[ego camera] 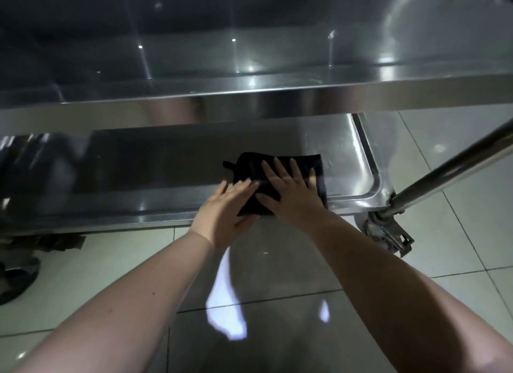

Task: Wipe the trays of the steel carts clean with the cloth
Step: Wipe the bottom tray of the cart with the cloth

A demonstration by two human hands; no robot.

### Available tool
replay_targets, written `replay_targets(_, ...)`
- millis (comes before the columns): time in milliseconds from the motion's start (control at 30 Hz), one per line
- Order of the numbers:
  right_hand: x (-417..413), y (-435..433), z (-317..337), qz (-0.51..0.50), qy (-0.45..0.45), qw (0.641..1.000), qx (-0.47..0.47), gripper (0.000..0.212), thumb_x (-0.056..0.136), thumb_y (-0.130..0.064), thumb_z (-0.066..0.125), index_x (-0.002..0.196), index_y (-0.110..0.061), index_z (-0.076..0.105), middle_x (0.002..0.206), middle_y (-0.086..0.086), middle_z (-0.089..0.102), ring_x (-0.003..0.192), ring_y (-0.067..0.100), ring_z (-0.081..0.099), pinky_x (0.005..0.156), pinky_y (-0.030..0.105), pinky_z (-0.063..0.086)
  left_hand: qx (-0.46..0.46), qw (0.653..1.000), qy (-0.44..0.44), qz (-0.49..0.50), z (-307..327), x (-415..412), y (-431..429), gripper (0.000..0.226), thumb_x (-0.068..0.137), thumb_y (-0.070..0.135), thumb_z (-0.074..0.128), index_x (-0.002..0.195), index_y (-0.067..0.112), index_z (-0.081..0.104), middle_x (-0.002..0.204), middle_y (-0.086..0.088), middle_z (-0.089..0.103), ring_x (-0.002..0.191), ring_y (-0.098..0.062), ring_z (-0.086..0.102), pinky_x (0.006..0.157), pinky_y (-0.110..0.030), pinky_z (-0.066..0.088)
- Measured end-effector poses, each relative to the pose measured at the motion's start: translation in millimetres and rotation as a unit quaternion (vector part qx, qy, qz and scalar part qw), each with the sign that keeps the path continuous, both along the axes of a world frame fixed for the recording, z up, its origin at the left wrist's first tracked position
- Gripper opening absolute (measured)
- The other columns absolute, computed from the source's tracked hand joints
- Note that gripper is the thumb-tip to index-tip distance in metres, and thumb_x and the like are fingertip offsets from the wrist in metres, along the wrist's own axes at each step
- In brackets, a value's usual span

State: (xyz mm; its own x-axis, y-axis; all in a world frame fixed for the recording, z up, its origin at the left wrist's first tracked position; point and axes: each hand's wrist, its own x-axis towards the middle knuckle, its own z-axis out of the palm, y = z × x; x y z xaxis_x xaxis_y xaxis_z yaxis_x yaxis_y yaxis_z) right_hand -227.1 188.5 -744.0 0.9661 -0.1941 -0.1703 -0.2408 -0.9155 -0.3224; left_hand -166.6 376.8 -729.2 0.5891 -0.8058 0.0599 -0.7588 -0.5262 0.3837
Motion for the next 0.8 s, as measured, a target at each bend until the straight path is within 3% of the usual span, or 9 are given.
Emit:
replay_targets(67, -20, -15, 7, 0.046, -0.046, 0.998, -0.003, 0.090, 0.081, -0.075, 0.044, 0.155, -0.039, 0.009, 0.164, -0.002, 0.011, 0.150, 0.029, -0.001, 0.117, 0.059, 0.001, 0.072, 0.997, -0.024, -0.023, -1, -6, -1, 0.063, 0.090, 0.034, 0.059, 0.146, 0.012, 0.042, 0.153, -0.015, 0.037, 0.140, -0.032, 0.038, 0.118, -0.047, 0.021)
replay_targets(167, -53, -35, 10, 0.109, 0.028, 0.988, -0.103, 0.102, 0.075, -0.073, 0.056, 0.155, -0.037, 0.004, 0.164, -0.004, 0.005, 0.150, 0.032, 0.000, 0.118, 0.053, 0.003, 0.149, 0.982, -0.103, -0.056, 4, -6, -11, 0.056, 0.093, 0.042, 0.052, 0.144, 0.019, 0.047, 0.157, -0.012, 0.029, 0.145, -0.031, 0.027, 0.118, -0.045, 0.015)
replay_targets(233, -60, -42, 9, 0.105, 0.064, 0.987, -0.107, 0.085, 0.090, -0.048, 0.059, 0.155, -0.038, 0.005, 0.164, -0.005, 0.004, 0.150, 0.028, 0.005, 0.119, 0.042, 0.009, 0.174, 0.977, -0.114, -0.041, 11, -7, -17, 0.053, 0.095, 0.045, 0.048, 0.142, 0.020, 0.049, 0.158, -0.009, 0.028, 0.146, -0.028, 0.024, 0.119, -0.041, 0.013)
replay_targets(333, -52, -47, 21, 0.108, 0.068, 0.987, -0.095, 0.063, 0.100, -0.013, 0.041, 0.154, -0.039, 0.019, 0.163, -0.006, 0.014, 0.149, 0.025, 0.016, 0.118, 0.035, 0.018, 0.212, 0.975, -0.065, 0.019, 14, -9, -21, 0.062, 0.095, 0.048, 0.051, 0.149, 0.023, 0.034, 0.161, -0.002, 0.019, 0.146, -0.024, 0.022, 0.117, -0.037, 0.015)
replay_targets(467, -45, -42, 51, 0.105, 0.085, 0.989, -0.061, 0.061, 0.097, -0.007, 0.044, 0.149, -0.037, 0.034, 0.158, -0.008, 0.030, 0.145, 0.017, 0.029, 0.120, 0.042, 0.008, 0.236, 0.970, -0.046, 0.039, 23, -17, -32, 0.078, 0.084, 0.062, 0.060, 0.146, 0.021, 0.035, 0.159, -0.003, 0.023, 0.145, -0.024, 0.023, 0.118, -0.038, 0.011)
replay_targets(533, -46, -34, 71, 0.082, 0.033, 0.996, 0.009, 0.053, 0.095, -0.009, 0.049, 0.143, -0.030, 0.047, 0.147, -0.001, 0.049, 0.134, 0.019, 0.046, 0.111, 0.032, 0.029, 0.196, 0.979, -0.045, 0.044, 30, -20, -34, 0.070, 0.086, 0.054, 0.061, 0.144, 0.024, 0.036, 0.153, -0.001, 0.034, 0.141, -0.022, 0.029, 0.117, -0.038, 0.010)
replay_targets(600, -49, -22, 91, 0.062, -0.022, 0.996, 0.065, 0.038, 0.095, -0.014, 0.052, 0.131, -0.026, 0.060, 0.128, 0.005, 0.065, 0.115, 0.027, 0.059, 0.088, 0.030, 0.044, 0.131, 0.988, -0.020, 0.079, 37, -22, -30, 0.045, 0.092, 0.040, 0.057, 0.134, 0.028, 0.047, 0.136, 0.000, 0.052, 0.126, -0.024, 0.043, 0.108, -0.035, 0.020)
replay_targets(667, -50, -14, 106, 0.063, -0.043, 0.993, 0.095, 0.026, 0.091, -0.020, 0.054, 0.115, -0.024, 0.065, 0.112, 0.003, 0.069, 0.101, 0.025, 0.062, 0.073, 0.028, 0.041, 0.094, 0.986, 0.052, 0.125, 48, -19, -22, 0.025, 0.095, 0.036, 0.053, 0.118, 0.030, 0.058, 0.118, -0.002, 0.063, 0.113, -0.027, 0.054, 0.096, -0.036, 0.033)
replay_targets(800, -41, -3, 131, 0.066, 0.010, 0.996, 0.059, 0.017, 0.091, -0.016, 0.050, 0.108, -0.020, 0.051, 0.100, 0.001, 0.058, 0.099, 0.026, 0.056, 0.070, 0.027, 0.032, 0.098, 0.989, 0.081, 0.072, 84, 3, -2, 0.019, 0.097, 0.036, 0.050, 0.105, 0.023, 0.061, 0.108, -0.004, 0.068, 0.106, -0.029, 0.059, 0.087, -0.032, 0.039)
